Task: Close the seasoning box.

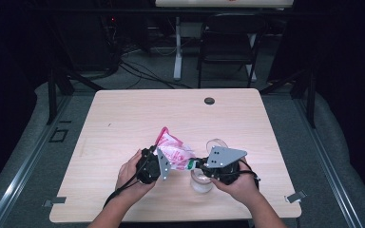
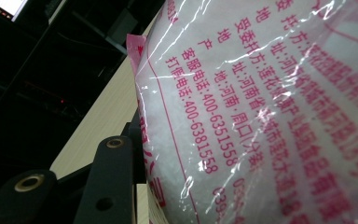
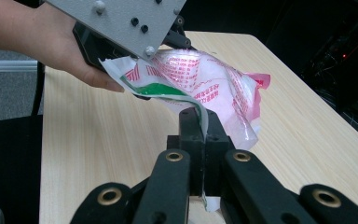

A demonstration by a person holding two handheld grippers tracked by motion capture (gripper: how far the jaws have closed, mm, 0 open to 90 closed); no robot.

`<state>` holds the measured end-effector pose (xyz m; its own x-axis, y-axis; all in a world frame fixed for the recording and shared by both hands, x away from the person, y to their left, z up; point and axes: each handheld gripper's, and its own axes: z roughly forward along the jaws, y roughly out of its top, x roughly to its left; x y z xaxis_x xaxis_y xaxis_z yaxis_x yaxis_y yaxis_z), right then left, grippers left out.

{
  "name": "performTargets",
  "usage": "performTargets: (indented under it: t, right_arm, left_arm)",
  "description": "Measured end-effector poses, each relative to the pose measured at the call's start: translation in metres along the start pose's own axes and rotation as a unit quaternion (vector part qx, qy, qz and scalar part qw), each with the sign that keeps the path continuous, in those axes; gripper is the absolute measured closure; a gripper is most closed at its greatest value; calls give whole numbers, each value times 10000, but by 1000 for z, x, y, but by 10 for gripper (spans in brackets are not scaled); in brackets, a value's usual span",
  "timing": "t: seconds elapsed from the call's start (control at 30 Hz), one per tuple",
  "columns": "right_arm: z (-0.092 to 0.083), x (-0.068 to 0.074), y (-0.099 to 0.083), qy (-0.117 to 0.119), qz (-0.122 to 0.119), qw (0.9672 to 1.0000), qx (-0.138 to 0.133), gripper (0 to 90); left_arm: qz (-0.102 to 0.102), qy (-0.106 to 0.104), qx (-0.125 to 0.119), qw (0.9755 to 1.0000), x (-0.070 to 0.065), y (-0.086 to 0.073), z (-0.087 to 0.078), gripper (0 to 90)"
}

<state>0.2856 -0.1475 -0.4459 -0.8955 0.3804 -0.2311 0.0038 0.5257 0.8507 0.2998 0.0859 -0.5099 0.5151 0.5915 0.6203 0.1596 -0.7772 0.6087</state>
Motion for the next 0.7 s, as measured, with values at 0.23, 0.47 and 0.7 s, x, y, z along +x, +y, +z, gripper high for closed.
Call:
performTargets:
  t: [0.23, 0.47, 0.7]
  right_arm:
    - [-4, -1, -2, -17, 41, 10000, -17, 900]
    - [-5, -1, -4, -8, 96, 10000, -15, 900]
    - [-6, -3, -5, 45, 175, 9998, 3, 900]
  left_arm:
    - [109, 36, -28, 9999, -1, 3, -1, 582]
    - [141, 76, -71, 9998, -3, 4, 0, 583]
    - [223, 112, -77, 9997, -4, 4, -1, 583]
